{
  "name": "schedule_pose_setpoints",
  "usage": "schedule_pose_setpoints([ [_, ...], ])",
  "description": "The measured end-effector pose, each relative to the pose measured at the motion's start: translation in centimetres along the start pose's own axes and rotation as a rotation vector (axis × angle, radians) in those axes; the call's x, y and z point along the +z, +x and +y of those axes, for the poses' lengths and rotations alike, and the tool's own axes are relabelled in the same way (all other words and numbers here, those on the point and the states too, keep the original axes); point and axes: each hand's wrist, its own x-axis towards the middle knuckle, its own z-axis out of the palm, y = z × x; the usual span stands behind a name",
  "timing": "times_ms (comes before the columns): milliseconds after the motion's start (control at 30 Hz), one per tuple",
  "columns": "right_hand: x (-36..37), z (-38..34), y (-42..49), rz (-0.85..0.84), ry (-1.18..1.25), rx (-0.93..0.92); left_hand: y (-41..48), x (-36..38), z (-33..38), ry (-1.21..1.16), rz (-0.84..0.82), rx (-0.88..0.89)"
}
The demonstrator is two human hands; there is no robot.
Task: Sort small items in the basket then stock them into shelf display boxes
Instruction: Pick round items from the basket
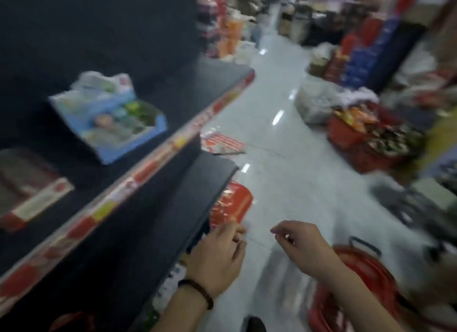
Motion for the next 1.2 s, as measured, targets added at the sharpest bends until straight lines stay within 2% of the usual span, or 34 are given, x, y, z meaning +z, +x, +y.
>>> schedule_pose_setpoints([
  [67, -0.7, 5.7, -4.7, 0.028, 0.009, 0.202, 0.9, 4.5, 1.9, 0.024, -0.247, 0.075],
  [200, -2.0, 15.1, -12.8, 0.075, 0.037, 0.499, 2.2, 12.8, 6.5, 0.095, -0.552, 0.201],
  [367, -3.3, 26.6, -18.9, 0.114, 0.188, 0.829, 4.1, 23.1, 12.7, 0.183, -0.753, 0.254],
  [467, -3.3, 33.6, -20.9, 0.115, 0.292, 0.94, 5.8, 29.1, 15.7, 0.239, -0.857, 0.237],
  [633, -1.3, 46.4, -21.2, 0.062, 0.365, 1.027, 9.5, 41.7, 17.7, 0.27, -0.914, 0.162],
  [833, 6.0, 60.2, -17.0, -0.058, 0.38, 1.102, 12.0, 58.0, 15.1, 0.248, -1.033, 0.073],
  [1067, 20.0, 76.8, -8.4, -0.091, 0.261, 1.159, 14.7, 79.1, 7.7, 0.24, -0.865, 0.066],
  [1200, 27.9, 86.4, -3.6, -0.153, 0.152, 1.17, 14.2, 88.6, 3.9, 0.176, -0.743, 0.076],
])
